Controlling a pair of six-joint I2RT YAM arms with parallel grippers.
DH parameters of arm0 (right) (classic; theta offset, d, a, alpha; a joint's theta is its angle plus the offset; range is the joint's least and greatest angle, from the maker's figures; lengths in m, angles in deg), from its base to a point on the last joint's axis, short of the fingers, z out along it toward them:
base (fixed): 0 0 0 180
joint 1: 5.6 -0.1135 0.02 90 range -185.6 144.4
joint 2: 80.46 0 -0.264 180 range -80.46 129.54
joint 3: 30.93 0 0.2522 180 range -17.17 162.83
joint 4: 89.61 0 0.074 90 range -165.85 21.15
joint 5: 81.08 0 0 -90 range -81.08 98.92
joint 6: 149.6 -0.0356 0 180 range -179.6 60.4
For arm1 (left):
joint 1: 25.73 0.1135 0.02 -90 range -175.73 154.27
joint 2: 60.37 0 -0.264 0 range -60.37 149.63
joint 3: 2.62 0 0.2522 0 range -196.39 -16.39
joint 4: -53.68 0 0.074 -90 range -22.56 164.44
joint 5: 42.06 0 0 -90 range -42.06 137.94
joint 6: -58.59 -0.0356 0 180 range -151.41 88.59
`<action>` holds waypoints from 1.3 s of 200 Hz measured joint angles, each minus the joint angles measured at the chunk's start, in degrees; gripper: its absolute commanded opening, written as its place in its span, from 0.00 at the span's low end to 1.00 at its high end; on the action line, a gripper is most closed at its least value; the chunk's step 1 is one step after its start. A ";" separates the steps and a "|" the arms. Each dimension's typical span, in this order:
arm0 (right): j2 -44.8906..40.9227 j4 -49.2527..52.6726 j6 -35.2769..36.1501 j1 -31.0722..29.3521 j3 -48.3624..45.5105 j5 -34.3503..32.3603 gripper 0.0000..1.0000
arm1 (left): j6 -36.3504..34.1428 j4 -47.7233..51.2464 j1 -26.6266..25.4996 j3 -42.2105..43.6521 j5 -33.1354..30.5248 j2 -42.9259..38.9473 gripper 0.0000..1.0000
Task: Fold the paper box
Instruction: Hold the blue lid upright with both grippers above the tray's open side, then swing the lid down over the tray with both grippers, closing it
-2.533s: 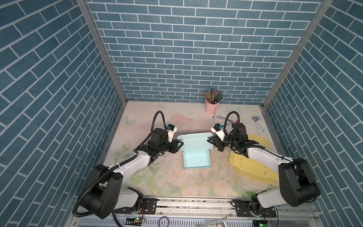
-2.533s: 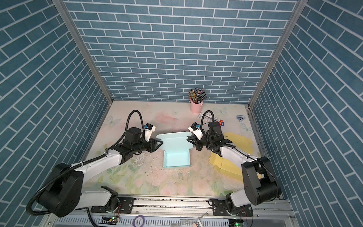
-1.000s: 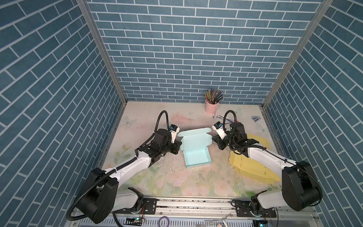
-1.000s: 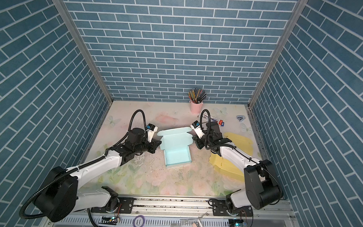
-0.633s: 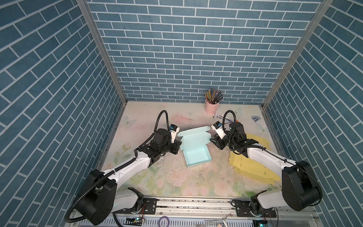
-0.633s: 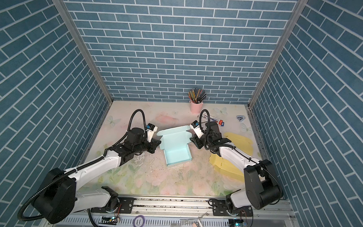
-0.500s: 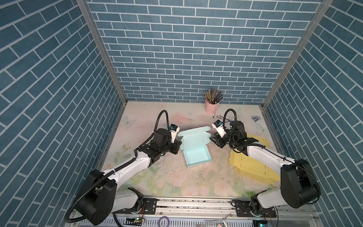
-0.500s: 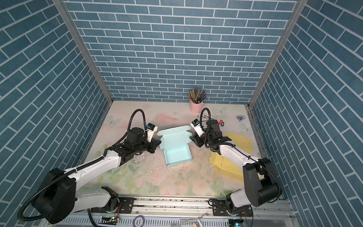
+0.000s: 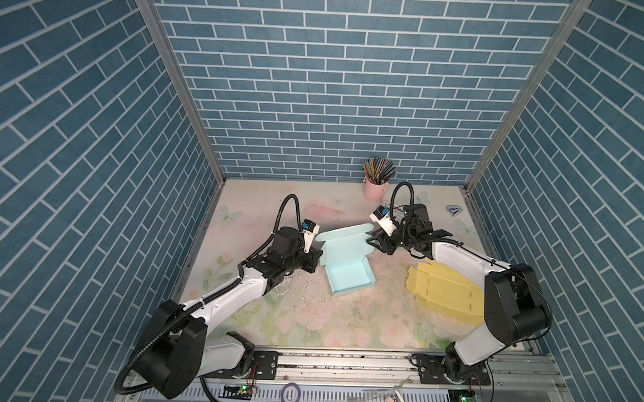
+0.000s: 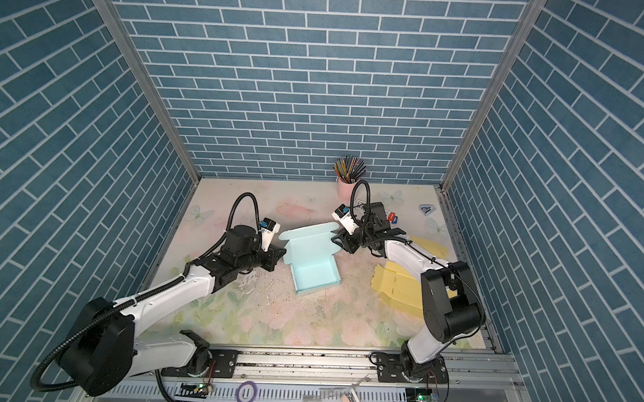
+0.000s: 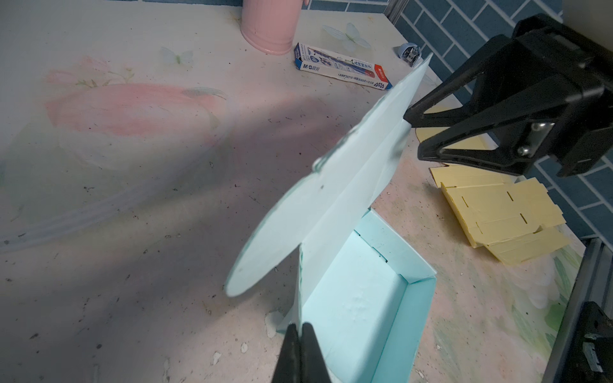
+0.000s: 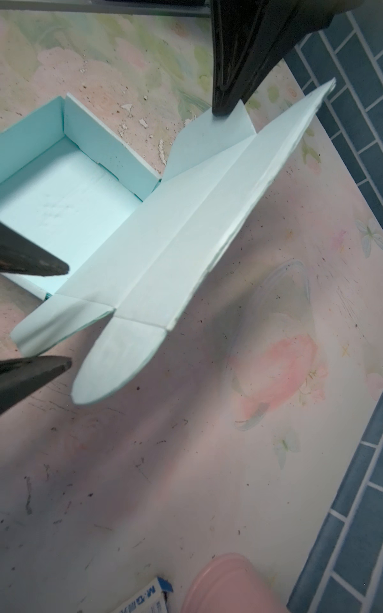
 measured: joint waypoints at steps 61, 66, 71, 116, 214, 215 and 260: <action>1.20 0.96 0.96 0.07 0.52 0.20 0.32 | -0.20 0.31 0.04 -0.02 -0.22 0.00 0.01; 1.33 1.03 0.96 0.04 0.52 0.20 0.32 | -0.20 0.33 0.04 -0.02 -0.22 0.00 0.02; 1.49 1.05 0.96 0.02 0.52 0.22 0.31 | -0.20 0.33 0.04 -0.02 -0.22 0.00 0.02; 2.25 1.51 1.51 -0.04 0.55 0.22 0.14 | -0.20 0.37 0.04 -0.02 -0.48 0.00 0.02; 2.01 -0.31 -1.97 -3.82 0.57 -3.58 0.05 | 1.42 0.26 0.11 -0.07 -4.44 0.00 0.02; 1.99 -0.44 -2.14 -4.00 0.57 -3.87 0.05 | 1.42 0.28 0.11 -0.09 -4.52 0.00 0.02; 0.76 -4.81 -9.35 -9.79 0.55 -14.99 0.07 | 5.29 -0.20 0.13 -3.06 -11.96 1.77 0.03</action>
